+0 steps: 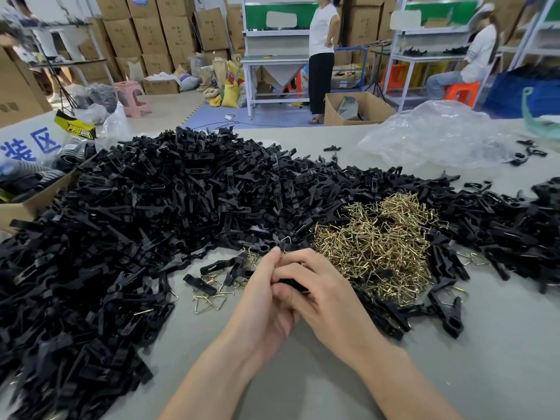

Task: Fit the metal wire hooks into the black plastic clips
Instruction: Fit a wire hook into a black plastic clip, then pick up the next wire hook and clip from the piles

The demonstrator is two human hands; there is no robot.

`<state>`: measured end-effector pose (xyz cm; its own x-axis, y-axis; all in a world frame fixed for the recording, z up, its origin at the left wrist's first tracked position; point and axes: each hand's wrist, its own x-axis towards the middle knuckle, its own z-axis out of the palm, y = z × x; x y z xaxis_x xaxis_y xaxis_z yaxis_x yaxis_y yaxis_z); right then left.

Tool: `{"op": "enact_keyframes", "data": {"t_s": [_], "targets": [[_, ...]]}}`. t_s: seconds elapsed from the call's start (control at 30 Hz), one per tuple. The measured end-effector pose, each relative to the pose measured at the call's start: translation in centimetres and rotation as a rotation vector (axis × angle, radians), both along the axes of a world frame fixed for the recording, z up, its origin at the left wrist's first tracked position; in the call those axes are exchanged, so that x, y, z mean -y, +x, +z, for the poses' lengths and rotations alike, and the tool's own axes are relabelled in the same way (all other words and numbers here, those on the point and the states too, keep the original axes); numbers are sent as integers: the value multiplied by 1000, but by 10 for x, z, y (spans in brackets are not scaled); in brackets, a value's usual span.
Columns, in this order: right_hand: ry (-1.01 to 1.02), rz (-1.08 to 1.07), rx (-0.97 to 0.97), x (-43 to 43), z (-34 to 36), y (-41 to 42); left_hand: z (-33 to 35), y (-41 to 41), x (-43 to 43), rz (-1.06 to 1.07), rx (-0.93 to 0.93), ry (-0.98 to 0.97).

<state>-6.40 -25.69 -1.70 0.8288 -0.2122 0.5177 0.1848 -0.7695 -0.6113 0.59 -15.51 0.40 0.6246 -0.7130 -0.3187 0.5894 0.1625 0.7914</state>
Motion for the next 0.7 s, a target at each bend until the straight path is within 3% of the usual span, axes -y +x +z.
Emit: {"op": "enact_keyframes", "data": {"t_s": [0.2, 0.43, 0.57, 0.7], "targets": [[-24, -155, 97, 11, 3, -4, -5, 13, -1, 33, 94, -24], [67, -246, 18, 11, 2, -10, -7, 19, -4, 117, 129, -54], [408, -396, 172, 32, 21, -28, -9, 27, -7, 172, 40, -46], [827, -613, 544, 113, 64, -61, -11, 26, -8, 180, 0, -63]]}}
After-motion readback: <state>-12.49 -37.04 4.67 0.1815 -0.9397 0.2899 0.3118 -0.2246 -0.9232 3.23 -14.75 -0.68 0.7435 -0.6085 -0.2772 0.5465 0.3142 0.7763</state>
